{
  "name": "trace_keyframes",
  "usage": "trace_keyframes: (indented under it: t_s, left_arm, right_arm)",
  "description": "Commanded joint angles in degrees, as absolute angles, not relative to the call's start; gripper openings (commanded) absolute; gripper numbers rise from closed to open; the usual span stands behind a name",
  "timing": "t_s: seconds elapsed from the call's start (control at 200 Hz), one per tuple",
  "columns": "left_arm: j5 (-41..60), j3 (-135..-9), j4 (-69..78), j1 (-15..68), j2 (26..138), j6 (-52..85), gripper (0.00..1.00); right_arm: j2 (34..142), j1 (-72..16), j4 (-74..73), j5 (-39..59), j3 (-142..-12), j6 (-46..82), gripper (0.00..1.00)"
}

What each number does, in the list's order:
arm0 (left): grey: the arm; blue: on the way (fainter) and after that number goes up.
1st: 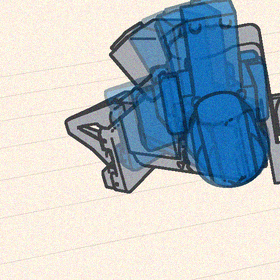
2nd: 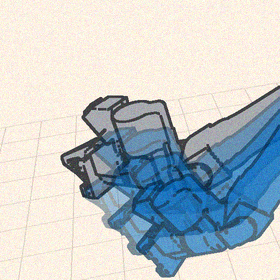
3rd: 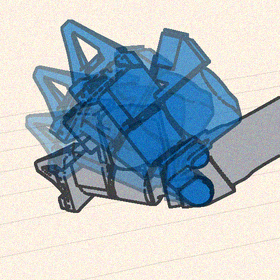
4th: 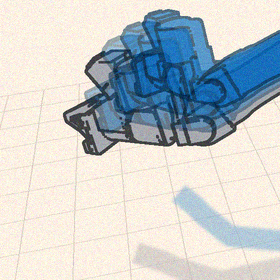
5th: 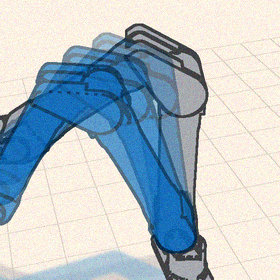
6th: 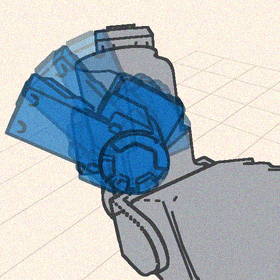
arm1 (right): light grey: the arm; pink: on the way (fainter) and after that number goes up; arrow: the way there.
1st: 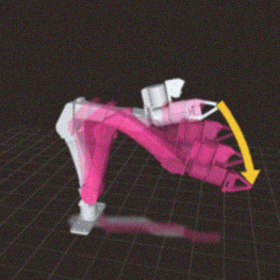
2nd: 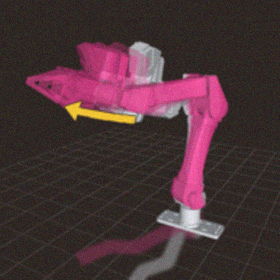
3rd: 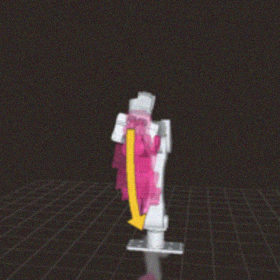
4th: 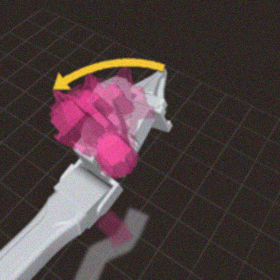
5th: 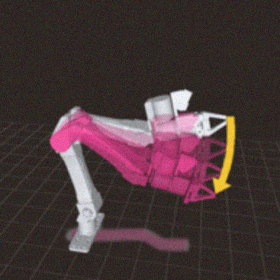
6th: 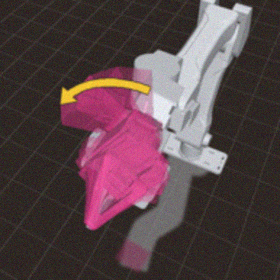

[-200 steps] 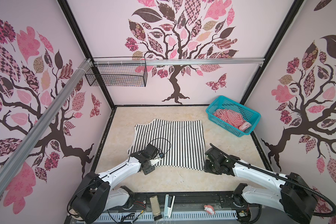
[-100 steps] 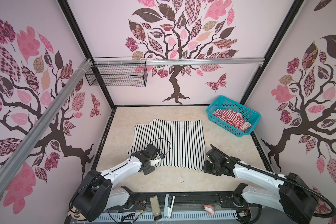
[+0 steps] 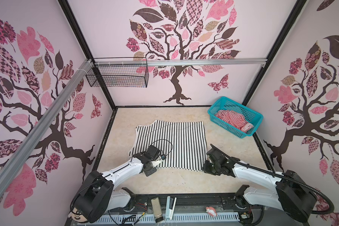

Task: Fold and stack the tank tops
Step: 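Close both grippers on the near hem corners of the striped top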

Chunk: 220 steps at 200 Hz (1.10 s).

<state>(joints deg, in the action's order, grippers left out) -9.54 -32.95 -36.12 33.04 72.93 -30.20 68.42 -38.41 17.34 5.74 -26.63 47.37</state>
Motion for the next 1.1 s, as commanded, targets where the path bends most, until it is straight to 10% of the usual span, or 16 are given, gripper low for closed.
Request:
trace_keyframes:
  t_s: [0.0, 0.24, 0.415, 1.096]
  left_arm:
    - [-6.9, -33.0, -37.3, 33.1, 73.5, -29.8, 0.00]
    - [-4.1, -33.7, -40.4, 33.1, 71.6, -30.0, 0.00]
    - [-2.8, -33.8, -42.5, 33.1, 70.2, -30.9, 0.23]
    - [-2.7, -30.0, -40.7, 33.2, 65.7, -36.3, 0.33]
  right_arm:
    - [67.8, -38.3, 20.9, 6.1, -25.9, 47.2, 0.29]
    - [66.0, -38.3, 22.5, 5.2, -27.3, 47.2, 0.09]
    - [65.6, -38.4, 23.3, 4.2, -27.9, 46.8, 0.10]
    - [67.1, -38.4, 23.1, 4.0, -28.4, 46.3, 0.12]
